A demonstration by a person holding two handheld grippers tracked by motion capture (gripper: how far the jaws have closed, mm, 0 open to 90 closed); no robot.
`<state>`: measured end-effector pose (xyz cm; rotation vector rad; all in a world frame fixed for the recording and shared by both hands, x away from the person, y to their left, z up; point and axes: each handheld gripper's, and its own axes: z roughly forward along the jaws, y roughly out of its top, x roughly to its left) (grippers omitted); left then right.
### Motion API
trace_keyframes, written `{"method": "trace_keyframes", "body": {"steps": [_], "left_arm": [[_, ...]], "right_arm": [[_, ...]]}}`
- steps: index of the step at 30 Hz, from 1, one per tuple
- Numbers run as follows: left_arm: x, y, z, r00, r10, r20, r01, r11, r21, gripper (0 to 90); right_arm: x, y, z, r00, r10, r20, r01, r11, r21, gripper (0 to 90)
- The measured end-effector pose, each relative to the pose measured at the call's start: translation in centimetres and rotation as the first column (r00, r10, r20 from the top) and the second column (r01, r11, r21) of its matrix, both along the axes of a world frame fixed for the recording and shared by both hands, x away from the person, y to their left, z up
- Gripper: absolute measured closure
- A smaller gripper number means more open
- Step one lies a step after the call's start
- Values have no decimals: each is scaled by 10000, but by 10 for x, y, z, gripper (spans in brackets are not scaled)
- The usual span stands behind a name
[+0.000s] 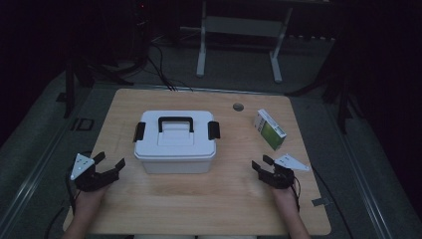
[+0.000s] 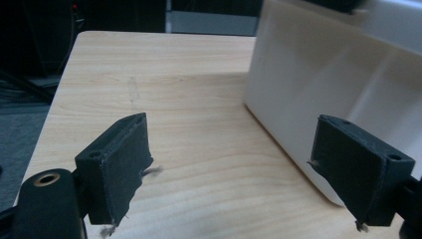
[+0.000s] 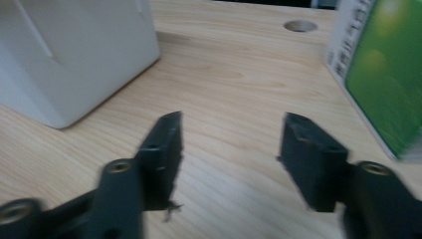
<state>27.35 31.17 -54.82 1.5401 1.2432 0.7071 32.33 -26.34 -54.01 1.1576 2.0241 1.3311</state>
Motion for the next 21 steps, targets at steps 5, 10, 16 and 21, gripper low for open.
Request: {"method": "trace_keyframes", "body": {"steps": [5,10,16,21], "left_arm": [[12,-3,-1,9983,-525,-243,522,9985,-160,447],[26,-14,0,9943,-950,-484,945,9954,-133,580],[46,-26,1,9895,-1189,-817,1193,9929,-5,713],[54,-33,1,9845,-1411,-1041,1429,9897,108,788]], "right_arm": [[11,16,1,9999,171,21,-171,9999,-17,604],[24,38,7,9989,457,142,-450,9981,-425,812],[36,70,11,9941,1080,-36,-1080,9923,-604,900],[40,90,11,9917,1288,-28,-1288,9903,-524,900]]}}
